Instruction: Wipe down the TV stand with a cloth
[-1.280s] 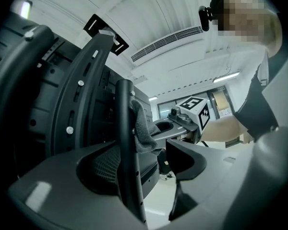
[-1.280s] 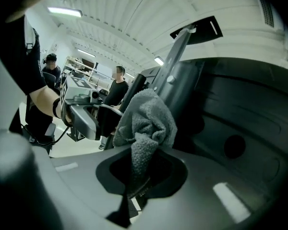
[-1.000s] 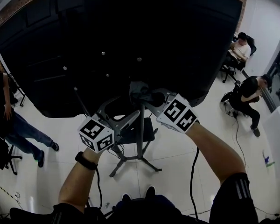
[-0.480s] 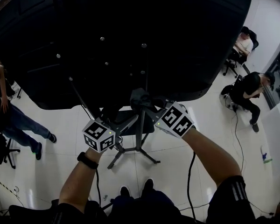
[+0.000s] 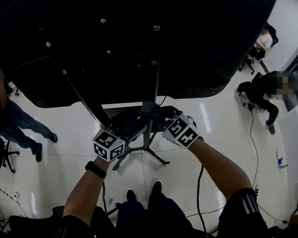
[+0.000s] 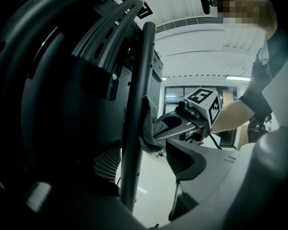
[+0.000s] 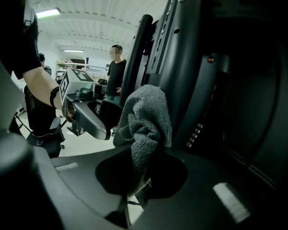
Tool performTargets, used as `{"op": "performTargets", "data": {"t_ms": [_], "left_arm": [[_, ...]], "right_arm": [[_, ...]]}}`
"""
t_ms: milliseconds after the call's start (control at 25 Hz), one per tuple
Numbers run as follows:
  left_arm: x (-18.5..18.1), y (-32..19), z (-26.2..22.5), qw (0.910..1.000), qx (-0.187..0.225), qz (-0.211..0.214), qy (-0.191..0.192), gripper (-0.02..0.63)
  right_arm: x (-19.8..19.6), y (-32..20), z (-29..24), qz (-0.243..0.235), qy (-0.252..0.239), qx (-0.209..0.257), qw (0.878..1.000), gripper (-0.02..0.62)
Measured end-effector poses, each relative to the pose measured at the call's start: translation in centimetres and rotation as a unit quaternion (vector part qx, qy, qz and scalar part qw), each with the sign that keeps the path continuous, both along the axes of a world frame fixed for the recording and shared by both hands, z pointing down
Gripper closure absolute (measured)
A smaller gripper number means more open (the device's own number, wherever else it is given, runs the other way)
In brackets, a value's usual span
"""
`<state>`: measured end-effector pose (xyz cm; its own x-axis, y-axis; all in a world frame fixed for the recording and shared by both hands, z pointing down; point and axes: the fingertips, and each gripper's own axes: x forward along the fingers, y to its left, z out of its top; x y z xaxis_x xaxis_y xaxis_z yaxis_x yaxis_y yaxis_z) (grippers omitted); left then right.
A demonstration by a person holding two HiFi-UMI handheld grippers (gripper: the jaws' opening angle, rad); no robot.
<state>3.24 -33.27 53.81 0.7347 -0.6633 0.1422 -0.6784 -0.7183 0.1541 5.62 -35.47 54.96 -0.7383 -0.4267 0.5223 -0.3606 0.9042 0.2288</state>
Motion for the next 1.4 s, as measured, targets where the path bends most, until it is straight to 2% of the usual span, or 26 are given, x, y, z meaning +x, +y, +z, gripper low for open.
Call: {"op": "performTargets", "data": {"t_ms": [520, 680, 1400], "left_arm": [[-0.3, 0.2, 11.3, 0.9971, -0.075, -0.003, -0.007, 0.285], [-0.5, 0.3, 15.2, 0.9950, -0.099, -0.003, -0.012, 0.284], [-0.7, 0.6, 32.7, 0.9788, -0.203, -0.021, -0.012, 0.278]], "right_arm": [[-0.5, 0.7, 12.1, 0.018, 0.033, -0.068, 0.997, 0.566], [-0.4, 0.6, 15.7, 0.028, 0.038, -0.076, 0.996, 0.566], [-0.4, 0.7, 33.0, 0.060, 0.078, -0.121, 0.988, 0.566]]}}
